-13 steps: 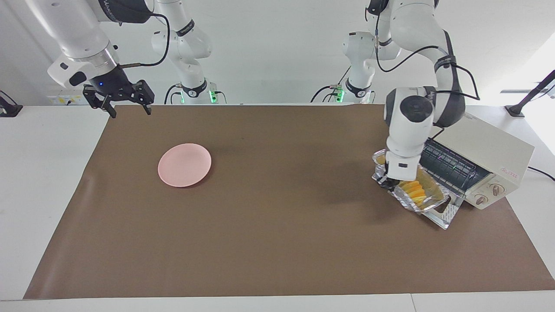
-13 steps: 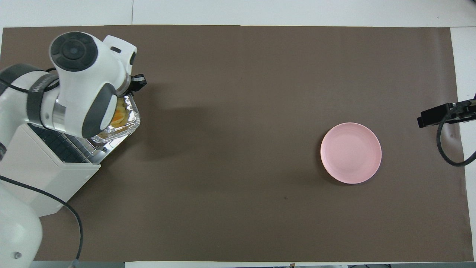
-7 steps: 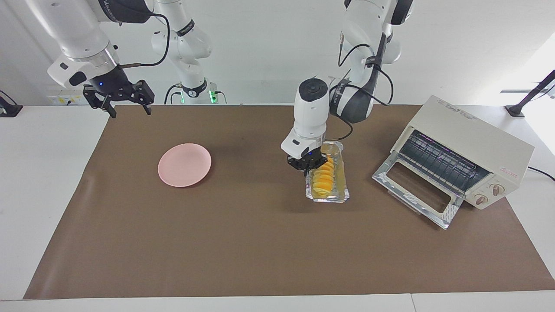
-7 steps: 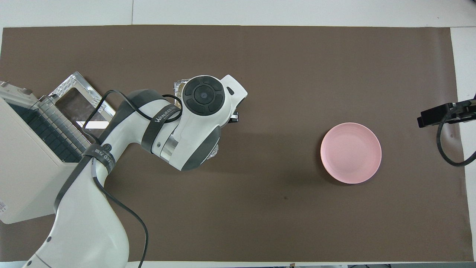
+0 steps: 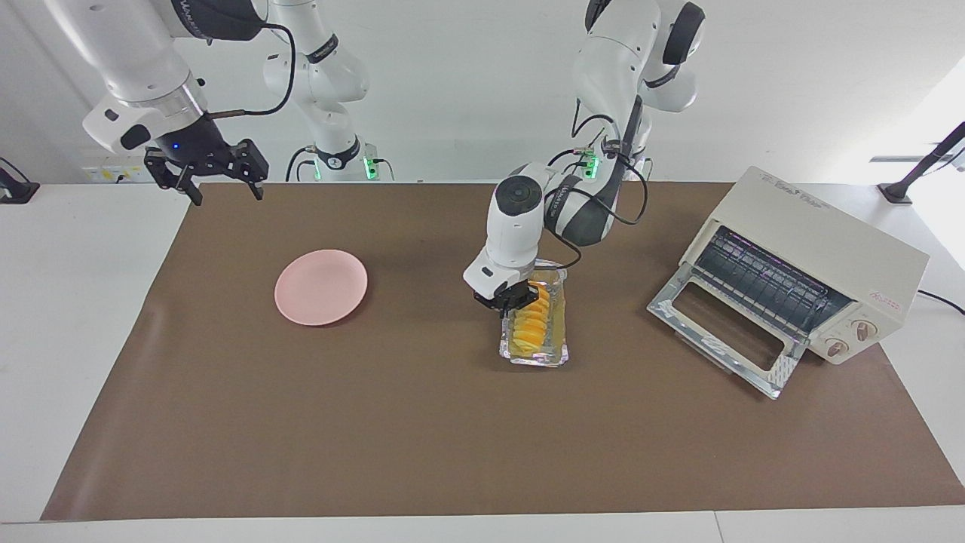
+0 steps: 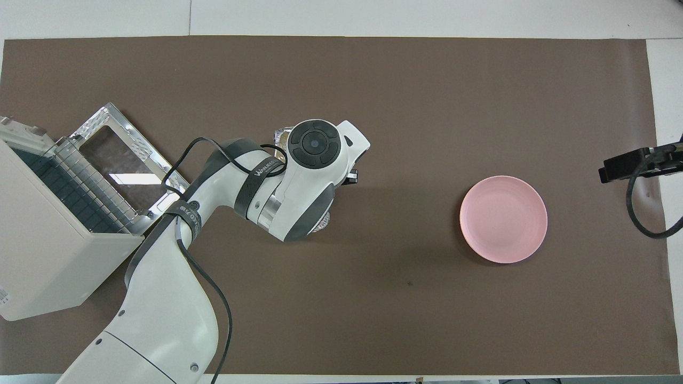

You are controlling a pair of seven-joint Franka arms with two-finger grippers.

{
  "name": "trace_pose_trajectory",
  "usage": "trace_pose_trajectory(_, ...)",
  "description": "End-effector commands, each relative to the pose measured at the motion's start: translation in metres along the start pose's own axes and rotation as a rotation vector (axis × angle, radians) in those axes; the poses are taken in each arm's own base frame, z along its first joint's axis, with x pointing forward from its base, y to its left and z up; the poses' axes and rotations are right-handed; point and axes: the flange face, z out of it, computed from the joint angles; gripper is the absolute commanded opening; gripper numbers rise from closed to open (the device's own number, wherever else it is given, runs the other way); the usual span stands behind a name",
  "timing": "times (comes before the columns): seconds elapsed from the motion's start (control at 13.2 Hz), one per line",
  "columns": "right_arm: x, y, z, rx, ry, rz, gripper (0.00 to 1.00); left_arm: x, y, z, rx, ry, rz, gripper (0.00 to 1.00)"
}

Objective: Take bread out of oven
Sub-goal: 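Pull the foil tray out of the oven with the left gripper, then release the tray and withdraw the left gripper while the right gripper approaches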

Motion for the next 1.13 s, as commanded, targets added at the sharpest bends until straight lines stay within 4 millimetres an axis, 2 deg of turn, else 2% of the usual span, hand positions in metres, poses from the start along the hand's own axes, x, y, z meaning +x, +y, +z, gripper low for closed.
trace_pose_trajectory(0.0, -0.01, -0.002, 0.001, -0.013, -0.013, -0.021, 1.0, 0.008, -0.005, -0.008, -0.014, 0.0, -0.019, 0.53)
trace_pose_trajectory(0.08, -0.01, -0.002, 0.001, -0.013, -0.013, -0.023, 1.0, 0.011, -0.011, -0.011, -0.012, 0.003, -0.035, 0.79)
trace_pose_trajectory(0.15, -0.01, -0.002, 0.0, -0.014, -0.012, -0.023, 1.0, 0.016, -0.02, -0.018, -0.011, 0.011, -0.048, 1.0)
trace_pose_trajectory(0.23, -0.01, -0.003, 0.001, -0.01, -0.013, -0.023, 1.0, 0.029, -0.044, -0.037, -0.006, 0.036, -0.086, 1.0)
trace_pose_trajectory(0.3, -0.01, -0.006, 0.0, -0.007, -0.009, -0.026, 1.0, 0.038, -0.072, -0.069, -0.007, 0.061, -0.128, 1.0)
trace_pose_trajectory(0.38, -0.008, -0.014, 0.001, -0.008, 0.0, -0.039, 1.0, 0.046, -0.11, -0.1, -0.007, 0.066, -0.184, 1.0)
trace_pose_trajectory(0.45, -0.004, -0.039, 0.002, -0.01, 0.011, -0.069, 1.0, 0.05, -0.146, -0.131, -0.008, 0.068, -0.235, 1.0)
trace_pose_trajectory(0.6, 0.009, -0.078, 0.018, -0.011, 0.039, -0.001, 1.0, 0.048, -0.216, -0.177, 0.003, 0.048, -0.32, 1.0)
trace_pose_trajectory(0.76, 0.03, -0.136, 0.054, -0.006, 0.044, 0.03, 1.0, 0.037, -0.264, -0.218, 0.001, 0.054, -0.349, 1.0)
trace_pose_trajectory(0.91, 0.059, -0.2, 0.096, 0.002, 0.055, 0.09, 1.0, 0.016, -0.307, -0.251, 0.015, 0.014, -0.356, 1.0)
trace_pose_trajectory(1.06, 0.071, -0.252, 0.135, 0.007, 0.058, 0.114, 1.0, -0.01, -0.332, -0.27, 0.035, -0.058, -0.31, 1.0)
